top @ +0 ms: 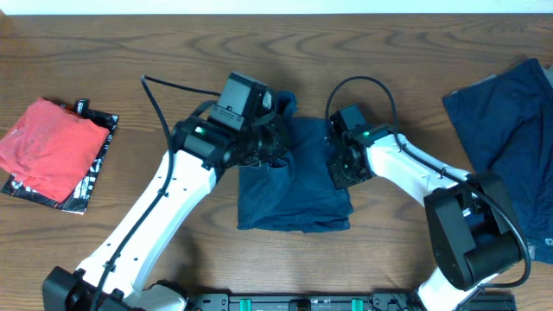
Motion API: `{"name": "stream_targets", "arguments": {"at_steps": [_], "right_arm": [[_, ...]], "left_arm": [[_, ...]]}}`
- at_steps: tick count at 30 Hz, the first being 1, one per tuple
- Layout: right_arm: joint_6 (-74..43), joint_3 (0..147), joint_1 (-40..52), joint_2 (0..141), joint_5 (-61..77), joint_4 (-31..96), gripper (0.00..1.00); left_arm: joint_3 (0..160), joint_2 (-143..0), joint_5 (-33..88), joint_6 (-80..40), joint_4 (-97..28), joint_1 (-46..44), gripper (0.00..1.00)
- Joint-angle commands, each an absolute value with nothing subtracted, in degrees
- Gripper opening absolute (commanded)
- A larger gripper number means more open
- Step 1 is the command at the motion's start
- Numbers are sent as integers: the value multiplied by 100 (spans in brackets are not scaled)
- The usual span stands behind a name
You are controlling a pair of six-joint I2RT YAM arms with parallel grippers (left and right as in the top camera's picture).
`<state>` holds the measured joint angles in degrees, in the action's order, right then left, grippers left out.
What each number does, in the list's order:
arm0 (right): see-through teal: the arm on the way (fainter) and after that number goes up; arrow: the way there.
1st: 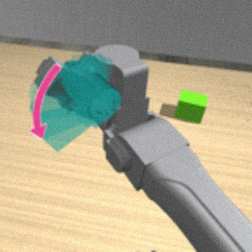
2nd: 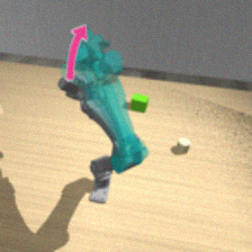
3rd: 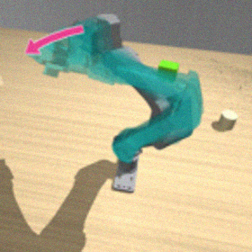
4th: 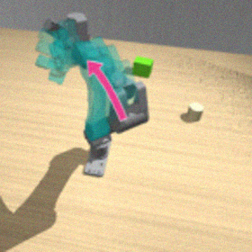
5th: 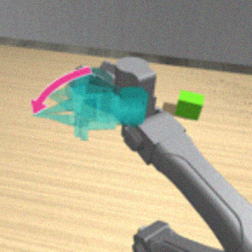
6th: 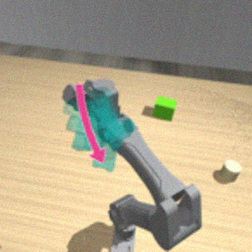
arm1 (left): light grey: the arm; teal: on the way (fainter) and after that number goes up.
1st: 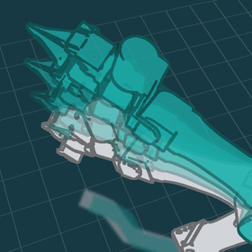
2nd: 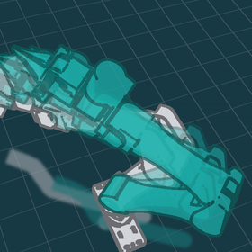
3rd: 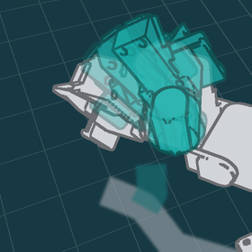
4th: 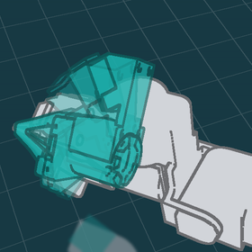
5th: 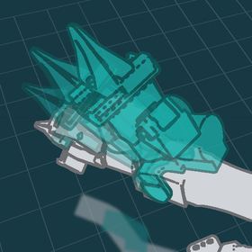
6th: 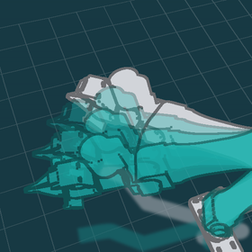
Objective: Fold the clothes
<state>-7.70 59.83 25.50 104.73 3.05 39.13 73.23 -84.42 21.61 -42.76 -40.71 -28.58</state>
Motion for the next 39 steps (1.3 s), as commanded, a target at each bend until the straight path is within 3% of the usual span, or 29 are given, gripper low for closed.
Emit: {"name": "stream_targets", "arguments": {"at_steps": [1, 16, 20, 21, 22, 24, 27, 29, 32, 39], "right_arm": [[-967, 5793, 2775, 10621, 454, 3968, 4], [-980, 5793, 2965, 10621, 449, 3968, 7], [-1066, 5846, 2932, 10584, 327, 4167, 2], [-1271, 5896, 2882, 10543, 67, 4268, 2], [-1446, 5961, 2818, 10488, -248, 4377, 2], [-1734, 6206, 2617, 10304, -1094, 4727, 5], [-1820, 6726, 2228, 9950, -1859, 5223, 9], [-1817, 7133, 1890, 9647, -1883, 5435, 18], [-1623, 7513, 1549, 9273, -1190, 5483, 23], [-578, 7548, 1566, 9026, 2143, 5332, 19]], "left_arm": [[7507, -8630, 1728, -4644, -3887, -2998, 6], [7502, -8919, 1745, -4838, -3610, -3450, 6], [7502, -8919, 1747, -4838, -3610, -3448, 6], [7502, -8919, 1747, -4836, -3610, -3448, 8], [7502, -8919, 1750, -4836, -3610, -3448, 17], [7502, -8914, 1752, -4823, -3607, -3448, 42], [7505, -8868, 1743, -4289, -3542, -3374, 49], [7505, -8783, 1627, -3778, -3540, -3216, 49], [7505, -8687, 1184, -3448, -3538, -2897, 50], [7428, -8914, 917, -3061, -3577, -2233, 50]]}}
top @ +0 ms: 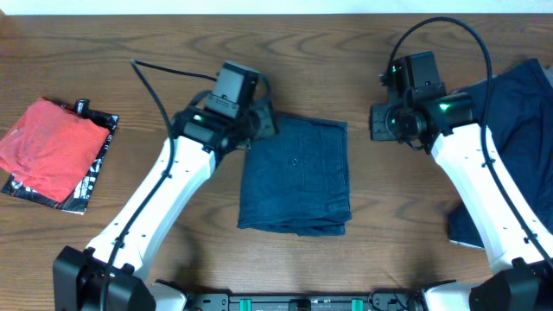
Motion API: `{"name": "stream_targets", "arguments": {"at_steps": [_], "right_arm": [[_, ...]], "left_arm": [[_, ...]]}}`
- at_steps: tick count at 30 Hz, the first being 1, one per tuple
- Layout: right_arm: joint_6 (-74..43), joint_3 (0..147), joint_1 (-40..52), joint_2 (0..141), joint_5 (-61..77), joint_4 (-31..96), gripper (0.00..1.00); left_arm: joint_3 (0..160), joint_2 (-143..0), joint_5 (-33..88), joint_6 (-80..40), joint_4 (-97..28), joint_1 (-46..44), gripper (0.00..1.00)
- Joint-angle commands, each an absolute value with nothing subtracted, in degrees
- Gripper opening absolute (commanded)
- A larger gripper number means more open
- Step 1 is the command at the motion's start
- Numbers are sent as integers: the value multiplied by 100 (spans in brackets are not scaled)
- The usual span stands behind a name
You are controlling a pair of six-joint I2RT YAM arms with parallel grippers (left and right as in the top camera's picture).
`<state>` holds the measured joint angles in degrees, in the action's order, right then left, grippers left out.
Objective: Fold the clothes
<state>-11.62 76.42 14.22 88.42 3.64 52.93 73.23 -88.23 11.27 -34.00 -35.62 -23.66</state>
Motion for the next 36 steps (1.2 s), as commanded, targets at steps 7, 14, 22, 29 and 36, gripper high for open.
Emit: {"name": "stream_targets", "arguments": {"at_steps": [7, 14, 22, 29, 36], "right_arm": [[-615, 7035, 2088, 9432, 2727, 5262, 19], [-987, 6219, 2689, 9918, 2727, 4786, 19], [-1608, 5470, 3015, 10195, 2161, 4563, 19], [-2237, 4786, 2991, 10195, 1288, 3988, 25], [-2630, 4727, 2591, 10195, -307, 3721, 28]], "left_arm": [[7234, -9553, 921, -3041, -3839, -2198, 50], [7231, -10422, 961, -3041, -4278, -2198, 50], [7231, -11056, 1000, -3041, -4866, -2198, 50], [7094, -11251, 998, -3041, -5205, -2209, 50], [6792, -11251, 1586, -3065, -5937, -2246, 51]]}}
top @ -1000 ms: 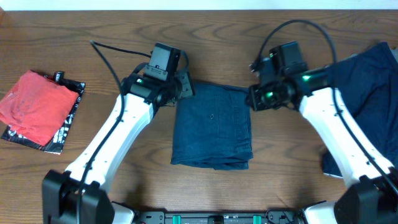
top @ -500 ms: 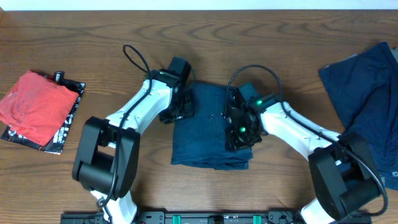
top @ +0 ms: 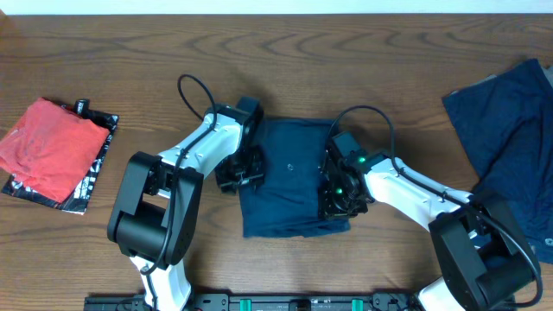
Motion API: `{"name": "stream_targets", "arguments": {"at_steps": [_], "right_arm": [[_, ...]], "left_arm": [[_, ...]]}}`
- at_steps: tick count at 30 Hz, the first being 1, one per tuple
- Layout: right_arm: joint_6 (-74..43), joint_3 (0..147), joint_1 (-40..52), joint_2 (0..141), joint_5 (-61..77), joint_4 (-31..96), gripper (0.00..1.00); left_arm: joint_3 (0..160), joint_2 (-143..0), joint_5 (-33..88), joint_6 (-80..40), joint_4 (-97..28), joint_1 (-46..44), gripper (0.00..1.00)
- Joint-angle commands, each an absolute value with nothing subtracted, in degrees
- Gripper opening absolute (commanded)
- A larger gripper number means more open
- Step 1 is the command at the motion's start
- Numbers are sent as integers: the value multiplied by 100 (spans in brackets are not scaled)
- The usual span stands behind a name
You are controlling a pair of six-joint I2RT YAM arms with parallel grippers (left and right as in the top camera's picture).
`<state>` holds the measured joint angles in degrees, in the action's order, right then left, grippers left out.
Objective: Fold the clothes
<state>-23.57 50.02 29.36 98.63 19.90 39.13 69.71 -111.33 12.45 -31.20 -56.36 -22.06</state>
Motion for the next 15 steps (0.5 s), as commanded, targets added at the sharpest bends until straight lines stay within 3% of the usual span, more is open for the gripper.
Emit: {"name": "stream_targets", "arguments": {"at_steps": [1, 5, 11, 12, 14, 15], "right_arm": [[-2628, 4740, 2469, 10195, -582, 3625, 28], [-2526, 5131, 1820, 10189, -1841, 3210, 28], [-1743, 6720, 1426, 10108, -1597, 3691, 32], [-1745, 7004, 1431, 10079, -1455, 3879, 32], [-1747, 7459, 1476, 10053, -1122, 4228, 33], [-1750, 7612, 1509, 10038, -980, 4379, 33]], "left_arm": [[6792, -11251, 1737, -3061, -6080, -2259, 51], [6792, -11002, 1839, -3017, -6320, -2314, 52], [6838, -9920, 1352, -3020, -6090, -2283, 55], [6838, -9719, 1120, -3020, -5905, -2279, 61], [6838, -9395, 676, -2875, -5345, -2279, 83], [6838, -9297, 661, -2554, -5041, -2276, 87]]}}
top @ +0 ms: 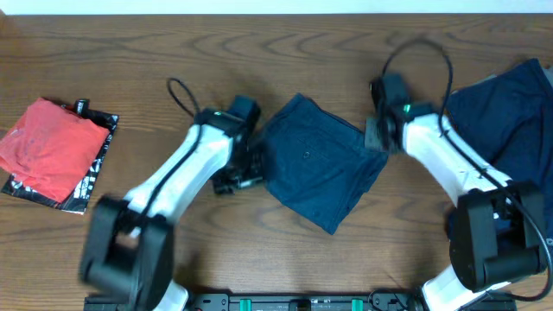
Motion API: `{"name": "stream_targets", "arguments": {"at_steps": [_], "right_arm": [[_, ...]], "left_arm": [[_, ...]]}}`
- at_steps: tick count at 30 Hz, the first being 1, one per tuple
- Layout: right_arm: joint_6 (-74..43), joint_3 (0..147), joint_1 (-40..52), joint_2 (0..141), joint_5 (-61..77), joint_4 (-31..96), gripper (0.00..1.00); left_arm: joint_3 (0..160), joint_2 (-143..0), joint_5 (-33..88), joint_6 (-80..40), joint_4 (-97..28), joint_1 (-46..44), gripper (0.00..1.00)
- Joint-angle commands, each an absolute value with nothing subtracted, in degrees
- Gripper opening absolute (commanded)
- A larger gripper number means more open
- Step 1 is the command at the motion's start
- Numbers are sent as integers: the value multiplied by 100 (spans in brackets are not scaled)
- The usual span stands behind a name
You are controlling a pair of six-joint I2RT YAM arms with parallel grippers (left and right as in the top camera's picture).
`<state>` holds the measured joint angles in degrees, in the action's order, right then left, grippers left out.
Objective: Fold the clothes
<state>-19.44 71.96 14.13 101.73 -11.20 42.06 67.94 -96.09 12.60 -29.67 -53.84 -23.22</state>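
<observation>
A folded dark blue garment [318,168] lies in the middle of the table, turned so that it sits as a diamond. My left gripper [249,167] is low at the garment's left edge. My right gripper [377,138] is at its upper right corner. Both arms are blurred with motion, and the fingers are hidden under the wrists, so their state does not show. Only the overhead view is given.
A folded red garment [47,147] lies on a black one [93,164] at the far left. A pile of dark blue clothes [510,130] covers the right end of the table. The table's far edge meets a white wall along the top.
The folded blue garment, which lay square, is now turned to a diamond and shifted a little right. My right gripper has moved from its right edge up to its upper right corner.
Both grippers were on the top of the blue garment, its upper edge bunched. Then it lay flat and square, with both grippers off it and the right arm far right. Then both grippers were down at its side edges. Now it lies turned.
</observation>
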Motion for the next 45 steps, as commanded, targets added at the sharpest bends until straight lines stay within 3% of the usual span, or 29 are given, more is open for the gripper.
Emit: {"name": "stream_targets", "arguments": {"at_steps": [1, 3, 12, 20, 30, 34, 35, 37, 38, 41, 45], "right_arm": [[-1754, 7762, 1553, 10012, -794, 4574, 33], [-1756, 7874, 1634, 9942, -521, 4838, 33], [-1841, 7876, 1975, 9771, -36, 5933, 35], [-1927, 7876, 2200, 9771, -38, 6117, 35], [-1968, 7876, 2220, 9771, -51, 6270, 35], [-1968, 7876, 2213, 9771, -69, 6305, 35], [-1968, 7876, 2204, 9771, -108, 6302, 35], [-1968, 7876, 2204, 9771, -222, 6302, 35], [-1968, 7876, 2204, 9771, -250, 6305, 35], [-1968, 7876, 2202, 9771, -281, 6302, 36], [-1968, 7876, 2191, 9771, -325, 6302, 36]], "left_arm": [[6838, -9212, 823, -1946, -4630, -2263, 88], [6862, -9185, 1249, -1151, -4171, -2180, 94], [6952, -9977, 2812, 215, -2864, -1435, 100], [7043, -10866, 3393, 296, -2147, -1310, 98], [7041, -11732, 3916, 145, -2265, -1330, 98], [7041, -11852, 4311, 148, -2554, -1358, 71], [7041, -11850, 4418, 148, -2630, -1358, 61], [7041, -11834, 4587, 143, -2799, -1356, 31], [7041, -11834, 4626, 143, -2877, -1356, 23], [7041, -11834, 4746, 139, -3284, -1356, 7], [7041, -11834, 4757, 143, -4158, -1356, 6]]}}
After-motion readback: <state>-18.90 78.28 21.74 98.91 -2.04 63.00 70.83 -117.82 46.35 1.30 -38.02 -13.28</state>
